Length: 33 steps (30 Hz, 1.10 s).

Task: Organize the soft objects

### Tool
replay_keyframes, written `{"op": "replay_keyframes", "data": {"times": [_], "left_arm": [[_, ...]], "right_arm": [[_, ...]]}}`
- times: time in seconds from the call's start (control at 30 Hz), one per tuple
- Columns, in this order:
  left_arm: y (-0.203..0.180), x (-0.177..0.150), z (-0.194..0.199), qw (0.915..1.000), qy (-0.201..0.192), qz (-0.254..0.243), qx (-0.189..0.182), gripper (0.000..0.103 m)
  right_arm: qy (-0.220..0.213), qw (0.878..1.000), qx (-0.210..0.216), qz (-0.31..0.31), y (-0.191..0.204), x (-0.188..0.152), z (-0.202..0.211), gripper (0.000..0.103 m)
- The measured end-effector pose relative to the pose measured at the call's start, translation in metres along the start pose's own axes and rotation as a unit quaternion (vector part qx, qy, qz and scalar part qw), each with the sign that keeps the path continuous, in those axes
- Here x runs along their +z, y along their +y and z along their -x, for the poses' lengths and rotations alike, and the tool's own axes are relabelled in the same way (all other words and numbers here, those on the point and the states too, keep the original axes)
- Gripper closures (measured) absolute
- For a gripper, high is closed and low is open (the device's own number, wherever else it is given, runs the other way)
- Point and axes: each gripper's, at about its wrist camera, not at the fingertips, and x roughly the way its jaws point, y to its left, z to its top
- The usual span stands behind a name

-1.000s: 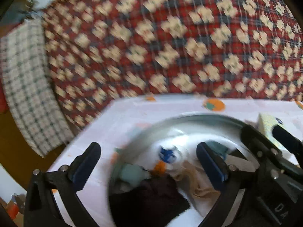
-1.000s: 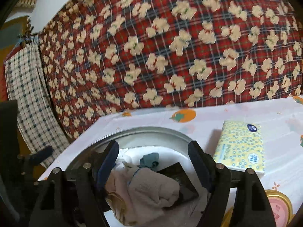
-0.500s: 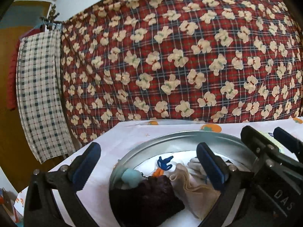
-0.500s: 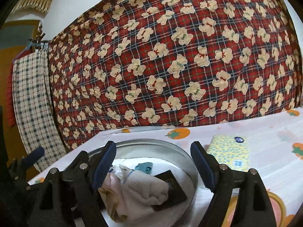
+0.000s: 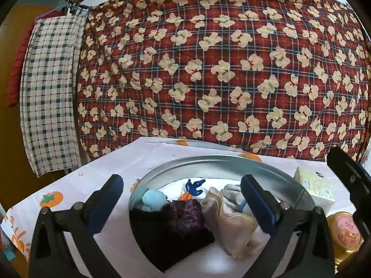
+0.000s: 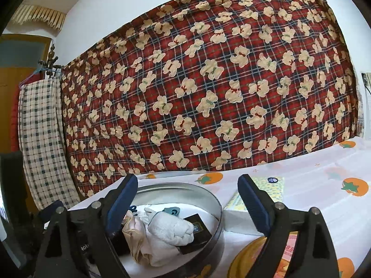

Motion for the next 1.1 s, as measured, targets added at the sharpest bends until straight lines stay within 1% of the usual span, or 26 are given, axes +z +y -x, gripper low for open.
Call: {"op": "replay_keyframes", "data": {"times": [0.13,0.3,0.57,1.1], "left_arm": [[-0.006,-0.001,0.003,0.9998,-0.003,-0.016,-0.005,0.000],[-0.006,-0.002,0.006,0.9999,-0.002,-0.013,-0.005,0.000],[-0.006,-0.002,0.006,0.9999,-0.003,-0.013,-0.005,0.000],[-0.007,-0.002,0.008,0.9999,-0.002,-0.014,-0.004,0.000]], "right_arm": [[-0.003,1.000,-0.005,0.002,0.001,0.001,0.004,0.013],[-0.020,1.000,-0.016,0.000,-0.001,0.003,0.011,0.013],[-0.034,0.999,-0.021,0.015,0.005,0.003,0.016,0.013],[-0.035,0.999,-0.020,0.016,0.005,0.003,0.016,0.012]]}}
